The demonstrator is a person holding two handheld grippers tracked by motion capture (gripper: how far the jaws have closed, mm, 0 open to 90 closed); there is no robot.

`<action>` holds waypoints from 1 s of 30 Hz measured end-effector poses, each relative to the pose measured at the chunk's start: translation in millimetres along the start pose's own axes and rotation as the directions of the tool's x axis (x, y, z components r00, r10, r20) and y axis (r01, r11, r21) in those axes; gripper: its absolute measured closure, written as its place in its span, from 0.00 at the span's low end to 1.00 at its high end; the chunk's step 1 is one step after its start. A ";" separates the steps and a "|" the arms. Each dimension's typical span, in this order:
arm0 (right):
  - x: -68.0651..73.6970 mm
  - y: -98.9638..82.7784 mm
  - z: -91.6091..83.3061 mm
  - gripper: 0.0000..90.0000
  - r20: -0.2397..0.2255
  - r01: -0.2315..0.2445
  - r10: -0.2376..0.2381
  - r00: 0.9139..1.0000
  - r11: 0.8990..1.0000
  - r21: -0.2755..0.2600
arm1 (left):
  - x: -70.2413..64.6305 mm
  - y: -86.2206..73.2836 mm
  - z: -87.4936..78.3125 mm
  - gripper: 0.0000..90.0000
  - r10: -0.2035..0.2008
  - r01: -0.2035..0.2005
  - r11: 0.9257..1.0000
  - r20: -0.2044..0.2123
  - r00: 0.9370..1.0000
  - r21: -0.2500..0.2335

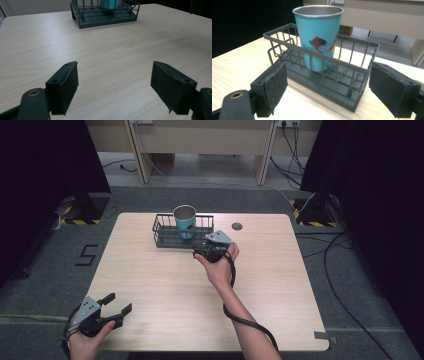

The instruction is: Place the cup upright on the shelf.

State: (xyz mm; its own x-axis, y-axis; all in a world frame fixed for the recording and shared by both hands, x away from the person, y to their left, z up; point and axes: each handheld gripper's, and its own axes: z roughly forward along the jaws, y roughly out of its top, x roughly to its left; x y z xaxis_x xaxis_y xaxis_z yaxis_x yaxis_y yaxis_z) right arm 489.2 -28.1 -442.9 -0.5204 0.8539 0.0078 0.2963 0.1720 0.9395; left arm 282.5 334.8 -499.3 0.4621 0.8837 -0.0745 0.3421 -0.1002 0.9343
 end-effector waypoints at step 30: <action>-17.8 -41.4 -58.2 0.18 -0.002 0.008 -0.008 1.000 1.000 0.023 | -0.9 -0.2 -0.7 0.24 0.004 -0.004 1.000 -0.006 1.000 0.000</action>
State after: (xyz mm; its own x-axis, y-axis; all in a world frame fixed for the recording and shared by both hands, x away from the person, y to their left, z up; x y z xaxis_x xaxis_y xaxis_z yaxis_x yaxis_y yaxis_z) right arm 439.6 -79.0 -462.1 -0.5243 0.8515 0.0014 0.3107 0.1898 0.9314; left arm 281.5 334.3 -499.3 0.4586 0.8860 -0.0683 0.3403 -0.1041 0.9346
